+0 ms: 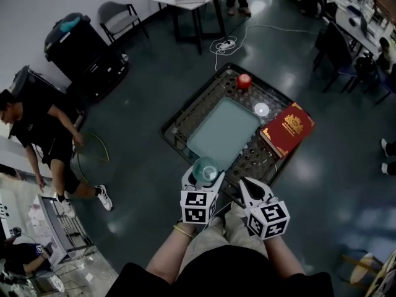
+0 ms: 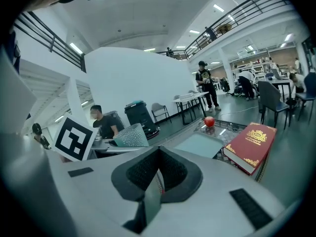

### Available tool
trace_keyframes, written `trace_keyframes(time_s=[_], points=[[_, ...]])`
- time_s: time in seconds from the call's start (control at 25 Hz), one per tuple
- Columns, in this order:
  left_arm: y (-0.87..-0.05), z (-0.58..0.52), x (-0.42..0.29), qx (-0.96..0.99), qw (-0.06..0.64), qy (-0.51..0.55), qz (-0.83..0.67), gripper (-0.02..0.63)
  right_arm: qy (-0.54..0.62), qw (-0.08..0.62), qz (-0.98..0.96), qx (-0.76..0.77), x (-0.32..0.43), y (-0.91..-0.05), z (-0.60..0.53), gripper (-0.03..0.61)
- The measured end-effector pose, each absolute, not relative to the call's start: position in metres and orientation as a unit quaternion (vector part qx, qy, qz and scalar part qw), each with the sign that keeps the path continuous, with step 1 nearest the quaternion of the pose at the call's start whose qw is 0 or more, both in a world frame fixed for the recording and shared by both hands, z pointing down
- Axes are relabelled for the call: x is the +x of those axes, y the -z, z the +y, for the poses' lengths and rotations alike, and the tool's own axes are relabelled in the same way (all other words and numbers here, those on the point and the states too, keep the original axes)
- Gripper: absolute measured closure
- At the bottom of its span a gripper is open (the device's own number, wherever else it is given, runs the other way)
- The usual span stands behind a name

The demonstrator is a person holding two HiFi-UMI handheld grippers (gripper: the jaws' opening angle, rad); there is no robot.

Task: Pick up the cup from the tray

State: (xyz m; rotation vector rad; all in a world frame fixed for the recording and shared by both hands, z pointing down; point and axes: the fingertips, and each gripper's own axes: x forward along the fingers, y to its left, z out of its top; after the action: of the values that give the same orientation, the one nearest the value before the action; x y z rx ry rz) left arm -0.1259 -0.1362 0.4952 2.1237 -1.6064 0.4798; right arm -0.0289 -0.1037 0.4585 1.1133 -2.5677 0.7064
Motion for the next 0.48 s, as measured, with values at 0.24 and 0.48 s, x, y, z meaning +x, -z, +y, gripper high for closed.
trace_keyframes(time_s=[0.24,0.48], points=[[-0.476,-0.12,-0.129,0.766,0.211,-0.168,-0.583,0.249,-0.231,0.127,-0.888,0.377,-0.029,-0.45,-0.101,0.577],[-0.465,-0.105,-0.122,0.767,0.215,-0.162,-0.582,0.249,-0.225,0.127,-0.892,0.372,-0.028,-0.447,-0.096,0.577]])
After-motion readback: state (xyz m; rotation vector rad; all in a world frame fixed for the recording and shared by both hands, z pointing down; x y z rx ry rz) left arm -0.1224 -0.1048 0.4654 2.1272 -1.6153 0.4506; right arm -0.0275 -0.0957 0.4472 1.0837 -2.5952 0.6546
